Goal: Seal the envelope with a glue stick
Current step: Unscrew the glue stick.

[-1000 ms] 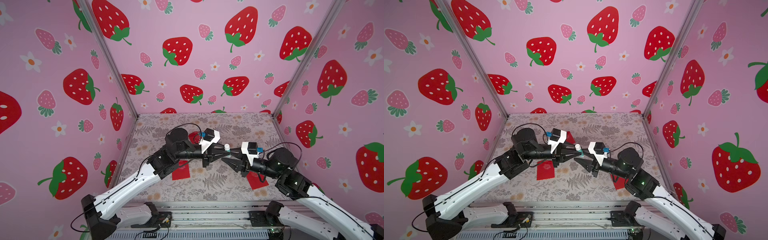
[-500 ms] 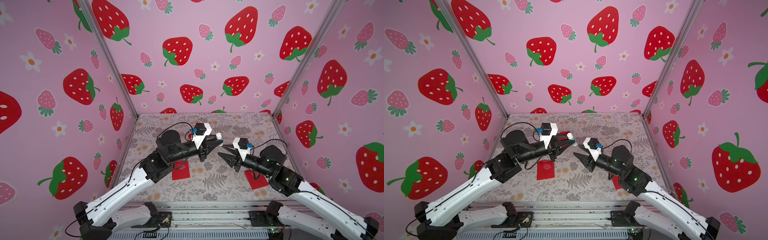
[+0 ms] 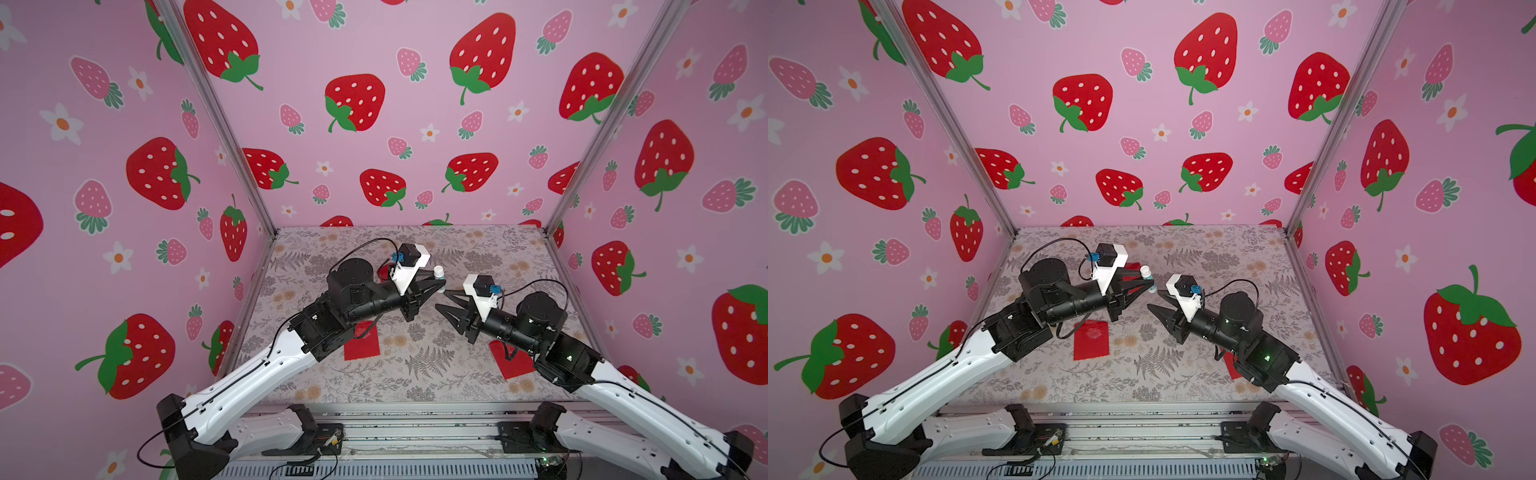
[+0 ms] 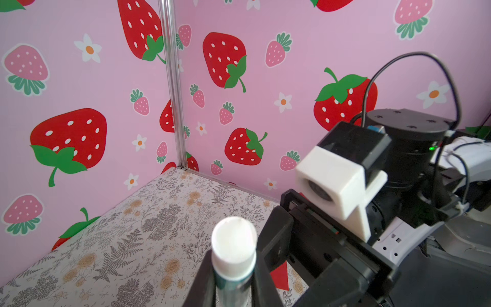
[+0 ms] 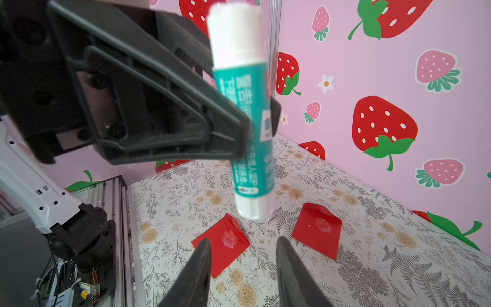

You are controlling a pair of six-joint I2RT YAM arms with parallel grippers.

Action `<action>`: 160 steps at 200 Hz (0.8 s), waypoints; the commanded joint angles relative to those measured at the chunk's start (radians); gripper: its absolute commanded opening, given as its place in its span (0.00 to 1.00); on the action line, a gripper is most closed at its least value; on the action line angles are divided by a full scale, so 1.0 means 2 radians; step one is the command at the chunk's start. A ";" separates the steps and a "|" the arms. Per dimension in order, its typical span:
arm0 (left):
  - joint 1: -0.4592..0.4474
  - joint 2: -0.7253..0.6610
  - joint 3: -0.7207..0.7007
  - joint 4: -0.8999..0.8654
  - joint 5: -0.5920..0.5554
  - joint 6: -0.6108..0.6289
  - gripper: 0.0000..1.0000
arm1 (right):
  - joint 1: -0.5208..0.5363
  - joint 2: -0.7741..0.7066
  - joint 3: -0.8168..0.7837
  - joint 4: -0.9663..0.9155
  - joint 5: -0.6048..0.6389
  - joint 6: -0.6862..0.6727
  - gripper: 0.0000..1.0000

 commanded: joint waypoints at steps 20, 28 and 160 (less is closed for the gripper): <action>0.008 -0.012 0.026 -0.007 -0.047 -0.055 0.07 | 0.000 0.005 0.008 0.043 0.007 0.007 0.41; 0.012 -0.011 0.025 -0.004 -0.048 -0.072 0.03 | 0.000 0.005 0.010 0.047 0.013 0.004 0.41; 0.038 -0.024 0.021 0.128 0.019 -0.257 0.01 | 0.000 -0.003 0.008 0.240 -0.004 -0.078 0.48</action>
